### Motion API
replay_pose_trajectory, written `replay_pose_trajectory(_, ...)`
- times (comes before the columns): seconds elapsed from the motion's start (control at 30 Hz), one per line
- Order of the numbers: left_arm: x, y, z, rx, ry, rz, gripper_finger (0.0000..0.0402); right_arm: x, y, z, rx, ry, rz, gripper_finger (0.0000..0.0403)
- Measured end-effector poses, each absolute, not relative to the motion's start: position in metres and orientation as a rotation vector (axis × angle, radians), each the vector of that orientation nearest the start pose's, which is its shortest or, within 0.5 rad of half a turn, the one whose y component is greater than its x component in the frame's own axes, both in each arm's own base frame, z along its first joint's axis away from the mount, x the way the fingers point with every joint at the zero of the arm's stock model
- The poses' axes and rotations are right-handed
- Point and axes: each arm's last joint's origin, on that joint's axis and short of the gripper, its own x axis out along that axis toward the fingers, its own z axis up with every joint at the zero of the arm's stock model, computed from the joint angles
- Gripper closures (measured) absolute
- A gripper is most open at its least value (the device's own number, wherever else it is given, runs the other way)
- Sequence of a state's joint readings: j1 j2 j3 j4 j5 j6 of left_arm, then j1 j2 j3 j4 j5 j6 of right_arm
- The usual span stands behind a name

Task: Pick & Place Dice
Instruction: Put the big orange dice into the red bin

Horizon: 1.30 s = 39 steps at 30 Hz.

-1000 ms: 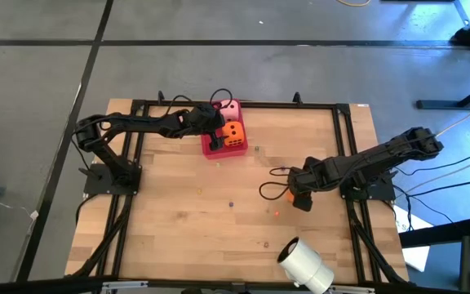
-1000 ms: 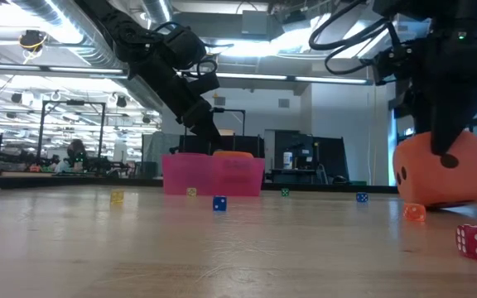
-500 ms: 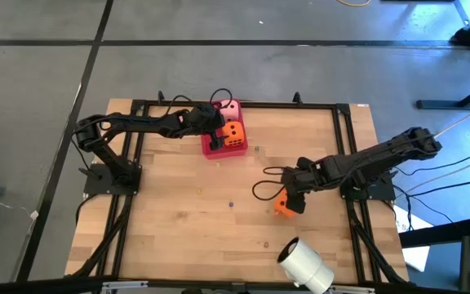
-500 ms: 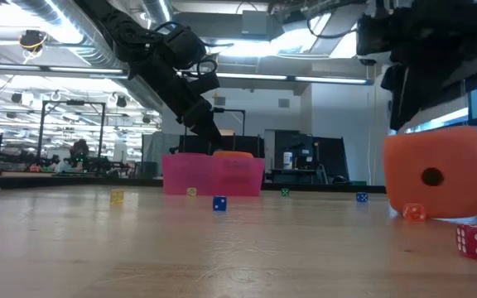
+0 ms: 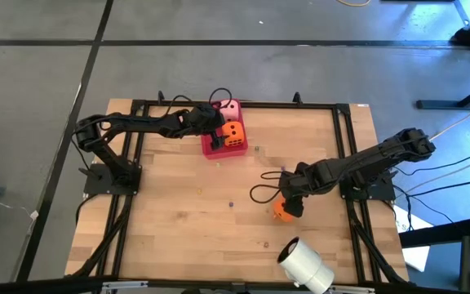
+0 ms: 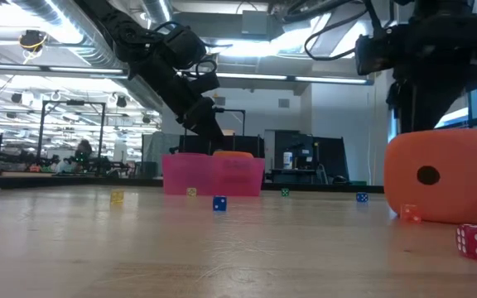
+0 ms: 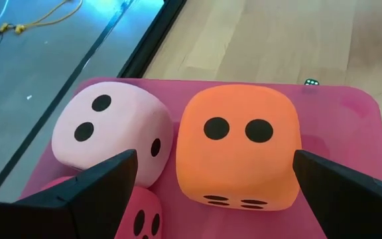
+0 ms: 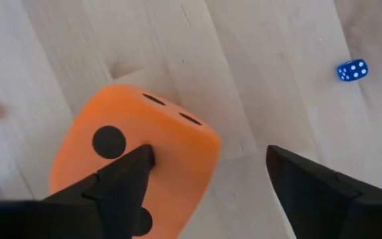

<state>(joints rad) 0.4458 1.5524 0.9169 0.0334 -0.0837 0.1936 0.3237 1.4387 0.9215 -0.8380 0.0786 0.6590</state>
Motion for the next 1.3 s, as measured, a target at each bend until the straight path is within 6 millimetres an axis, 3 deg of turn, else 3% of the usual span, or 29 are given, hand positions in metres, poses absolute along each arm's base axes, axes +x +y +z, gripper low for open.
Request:
replay_pose_trajectory(0.23,0.294,0.143,0.216,0.074,0.646,0.453,0.0002,0.237,0.076,0.203,0.247,1.333,-0.222,0.0101)
replay_pose_trajectory(0.47,0.294,0.143,0.216,0.075,0.646,0.453,0.0002,0.246,0.077,0.227,0.233,1.312,-0.189,0.0106)
replay_pose_trajectory(0.63,0.294,0.143,0.215,0.073,0.654,0.452,0.0002,0.246,0.084,0.231,0.182,1.315,-0.093,0.0104)
replay_pose_trajectory(1.03,0.294,0.143,0.215,0.074,0.653,0.453,0.0002,0.243,0.093,0.232,0.133,1.322,-0.033,0.0052)
replay_pose_trajectory(1.3,0.294,0.143,0.215,0.075,0.654,0.453,0.0002,0.246,0.092,0.233,0.008,1.275,0.011,0.0035)
